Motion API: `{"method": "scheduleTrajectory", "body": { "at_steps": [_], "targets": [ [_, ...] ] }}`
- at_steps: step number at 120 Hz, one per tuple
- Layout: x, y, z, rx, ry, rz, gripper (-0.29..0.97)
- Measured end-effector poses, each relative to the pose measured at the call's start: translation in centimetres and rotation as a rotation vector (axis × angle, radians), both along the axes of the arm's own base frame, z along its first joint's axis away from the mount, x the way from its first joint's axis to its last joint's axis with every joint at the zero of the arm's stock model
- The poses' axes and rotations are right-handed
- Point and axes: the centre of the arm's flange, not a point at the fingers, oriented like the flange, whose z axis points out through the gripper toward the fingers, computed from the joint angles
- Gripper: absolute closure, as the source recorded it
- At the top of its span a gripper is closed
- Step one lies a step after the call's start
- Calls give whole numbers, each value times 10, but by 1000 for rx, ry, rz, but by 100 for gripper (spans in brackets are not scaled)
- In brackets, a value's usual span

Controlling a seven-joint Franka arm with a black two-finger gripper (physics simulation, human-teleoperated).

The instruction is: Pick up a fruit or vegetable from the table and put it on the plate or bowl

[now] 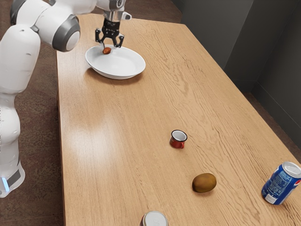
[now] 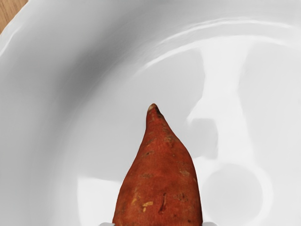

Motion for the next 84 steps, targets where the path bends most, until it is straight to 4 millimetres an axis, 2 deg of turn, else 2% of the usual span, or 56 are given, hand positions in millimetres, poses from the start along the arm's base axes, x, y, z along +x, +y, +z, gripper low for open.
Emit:
{"method": "scheduleTrajectory", "body": {
  "at_steps": [13, 37, 41, 53, 68, 71, 73, 79, 84],
  "targets": [
    [12, -1, -7, 12, -25, -39, 55],
    [27, -7, -7, 34, -56, -104, 55],
    [32, -11, -8, 33, -63, -119, 50],
    [46, -20, -13, 14, -95, -157, 26],
    [44, -18, -9, 18, -119, -166, 11],
    [37, -14, 2, 28, -134, -160, 9],
    [28, -10, 18, 41, -156, -151, 8],
    [-13, -9, 102, 109, -277, -128, 6],
    [-43, -24, 178, 177, -390, -136, 4]
  ]
}}
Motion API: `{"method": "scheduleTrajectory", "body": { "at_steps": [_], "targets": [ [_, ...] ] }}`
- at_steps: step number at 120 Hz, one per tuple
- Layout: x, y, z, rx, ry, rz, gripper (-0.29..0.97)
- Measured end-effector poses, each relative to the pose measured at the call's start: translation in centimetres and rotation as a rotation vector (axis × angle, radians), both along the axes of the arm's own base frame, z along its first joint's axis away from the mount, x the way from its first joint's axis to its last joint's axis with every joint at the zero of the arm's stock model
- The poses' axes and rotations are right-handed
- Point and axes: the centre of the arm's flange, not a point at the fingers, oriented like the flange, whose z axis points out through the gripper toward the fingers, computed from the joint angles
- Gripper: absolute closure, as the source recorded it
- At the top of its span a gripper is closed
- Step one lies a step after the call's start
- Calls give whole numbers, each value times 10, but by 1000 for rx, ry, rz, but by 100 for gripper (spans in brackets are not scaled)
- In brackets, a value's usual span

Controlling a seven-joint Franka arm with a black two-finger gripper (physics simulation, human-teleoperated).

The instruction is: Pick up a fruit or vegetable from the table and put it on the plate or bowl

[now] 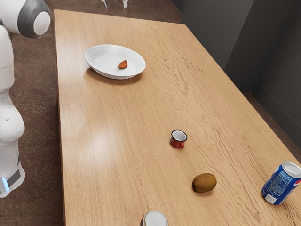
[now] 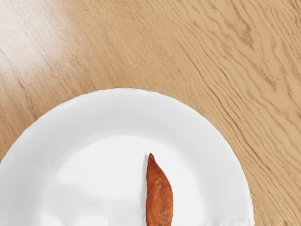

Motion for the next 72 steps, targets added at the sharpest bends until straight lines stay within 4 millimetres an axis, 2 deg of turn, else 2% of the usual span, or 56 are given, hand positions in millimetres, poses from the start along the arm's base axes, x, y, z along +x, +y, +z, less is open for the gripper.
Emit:
{"method": "scheduleTrajectory", "body": {
  "at_steps": [6, 9, 11, 13, 15, 20, 23, 26, 33, 45, 56, 60, 64, 68, 72],
  "targets": [
    [-28, -28, 69, 61, -110, -29, 3],
    [-36, -41, 91, 84, -143, -42, 2],
    [-34, -54, 102, 94, -159, -65, 2],
    [-22, -73, 109, 98, -173, -108, 2],
    [-1, -102, 114, 96, -185, -175, 1],
    [61, -196, 118, 74, -204, -389, 1],
    [90, -248, 112, 54, -199, -501, 1],
    [114, -291, 102, 33, -184, -590, 1],
    [150, -371, 79, -2, -145, -744, 1],
    [168, -491, 58, -33, -105, -956, 0],
    [172, -594, 24, -59, -35, -1119, 0],
    [171, -625, 9, -67, -6, -1164, 0],
    [173, -647, -6, -73, 24, -1191, 0],
    [177, -655, -18, -77, 47, -1194, 0],
    [186, -652, -32, -80, 73, -1176, 0]
  ]
}}
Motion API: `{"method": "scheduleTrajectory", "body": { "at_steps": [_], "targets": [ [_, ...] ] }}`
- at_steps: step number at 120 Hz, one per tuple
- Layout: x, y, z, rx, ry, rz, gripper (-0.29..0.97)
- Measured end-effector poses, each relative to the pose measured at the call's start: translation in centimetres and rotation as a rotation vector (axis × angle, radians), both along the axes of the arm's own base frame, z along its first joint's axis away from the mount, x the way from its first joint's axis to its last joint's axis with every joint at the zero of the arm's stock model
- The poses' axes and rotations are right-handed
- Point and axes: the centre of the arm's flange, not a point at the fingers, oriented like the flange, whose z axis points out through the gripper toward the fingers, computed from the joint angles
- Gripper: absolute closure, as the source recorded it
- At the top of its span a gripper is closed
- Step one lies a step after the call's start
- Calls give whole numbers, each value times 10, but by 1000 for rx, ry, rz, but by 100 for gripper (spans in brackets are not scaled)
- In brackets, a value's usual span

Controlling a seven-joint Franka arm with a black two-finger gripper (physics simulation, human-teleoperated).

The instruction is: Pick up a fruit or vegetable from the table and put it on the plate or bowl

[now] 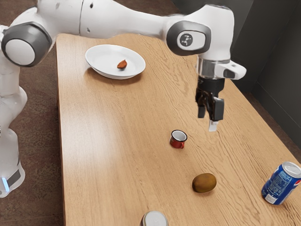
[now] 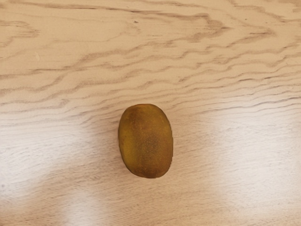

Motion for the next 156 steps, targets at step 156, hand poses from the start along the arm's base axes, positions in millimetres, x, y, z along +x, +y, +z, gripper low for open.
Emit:
{"method": "scheduleTrajectory", "body": {
  "at_steps": [156],
  "targets": [
    [47, -56, -181, 158, 200, 212, 0]
  ]
}}
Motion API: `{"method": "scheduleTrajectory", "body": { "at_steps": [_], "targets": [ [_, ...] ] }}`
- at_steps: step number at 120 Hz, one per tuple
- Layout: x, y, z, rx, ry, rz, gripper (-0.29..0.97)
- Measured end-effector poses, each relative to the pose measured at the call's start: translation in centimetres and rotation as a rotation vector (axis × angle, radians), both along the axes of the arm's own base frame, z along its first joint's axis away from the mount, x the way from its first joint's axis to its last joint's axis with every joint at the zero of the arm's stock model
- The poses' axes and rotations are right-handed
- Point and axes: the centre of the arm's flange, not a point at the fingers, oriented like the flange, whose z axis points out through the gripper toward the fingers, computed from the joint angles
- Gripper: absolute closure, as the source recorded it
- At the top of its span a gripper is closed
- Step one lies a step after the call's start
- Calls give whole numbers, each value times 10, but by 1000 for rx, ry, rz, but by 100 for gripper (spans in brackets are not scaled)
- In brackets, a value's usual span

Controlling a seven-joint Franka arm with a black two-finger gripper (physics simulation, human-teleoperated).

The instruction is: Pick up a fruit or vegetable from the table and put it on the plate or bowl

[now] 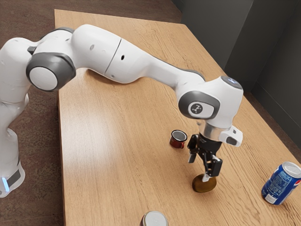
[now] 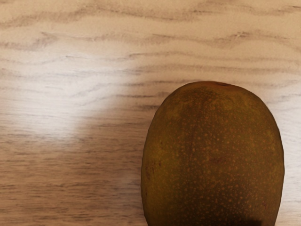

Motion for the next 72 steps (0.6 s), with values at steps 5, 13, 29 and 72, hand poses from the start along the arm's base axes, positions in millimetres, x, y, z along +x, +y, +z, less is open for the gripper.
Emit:
{"method": "scheduleTrajectory", "body": {
  "at_steps": [5, 13, 29, 72],
  "targets": [
    [-1, -3, 0, -3, -2, 5, 0],
    [-5, -14, 1, -6, -4, 3, 0],
    [-7, -20, 0, -8, -5, 17, 0],
    [-2, -22, -22, 6, 17, 58, 1]
  ]
}}
